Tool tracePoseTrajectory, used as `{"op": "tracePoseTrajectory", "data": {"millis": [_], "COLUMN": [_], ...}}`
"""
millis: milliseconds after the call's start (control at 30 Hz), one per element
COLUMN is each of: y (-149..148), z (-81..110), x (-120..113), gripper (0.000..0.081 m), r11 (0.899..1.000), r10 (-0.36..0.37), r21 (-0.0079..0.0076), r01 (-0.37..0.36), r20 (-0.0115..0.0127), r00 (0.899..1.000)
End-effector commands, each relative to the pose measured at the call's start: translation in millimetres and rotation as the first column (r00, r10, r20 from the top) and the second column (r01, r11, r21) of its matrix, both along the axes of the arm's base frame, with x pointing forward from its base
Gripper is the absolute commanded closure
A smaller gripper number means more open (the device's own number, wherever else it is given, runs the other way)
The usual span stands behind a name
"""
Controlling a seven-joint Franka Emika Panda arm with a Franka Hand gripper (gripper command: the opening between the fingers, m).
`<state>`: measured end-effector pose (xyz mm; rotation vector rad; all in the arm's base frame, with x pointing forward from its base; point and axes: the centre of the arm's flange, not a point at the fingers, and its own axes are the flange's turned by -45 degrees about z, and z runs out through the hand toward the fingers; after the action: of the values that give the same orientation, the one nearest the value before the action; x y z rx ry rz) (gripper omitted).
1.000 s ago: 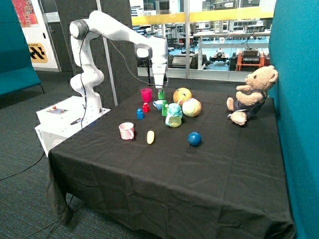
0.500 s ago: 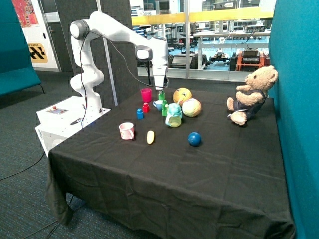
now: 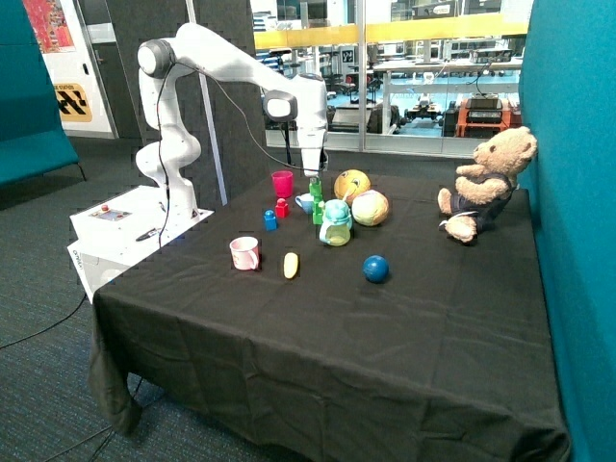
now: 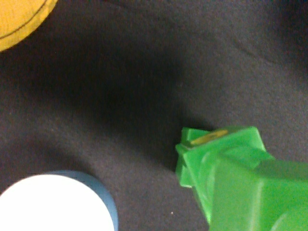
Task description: Stack green blocks
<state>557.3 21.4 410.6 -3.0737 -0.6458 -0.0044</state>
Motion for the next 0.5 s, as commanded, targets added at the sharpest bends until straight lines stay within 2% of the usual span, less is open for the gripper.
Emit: {"op": "tracePoseTrajectory", "data": {"millis": [0, 467], "y": [8.6, 3.2], "z": [-2.9, -7.2], "x": [4.9, 4.2], "gripper": [0.0808, 0.0808], "r11": [1.000, 1.000], "r10": [0.005, -0.005], "r21": [-0.0014, -0.0014], "r01": [-0.005, 0.005], "r20": [-0.0026, -0.0026], "r00": [1.000, 1.000]}}
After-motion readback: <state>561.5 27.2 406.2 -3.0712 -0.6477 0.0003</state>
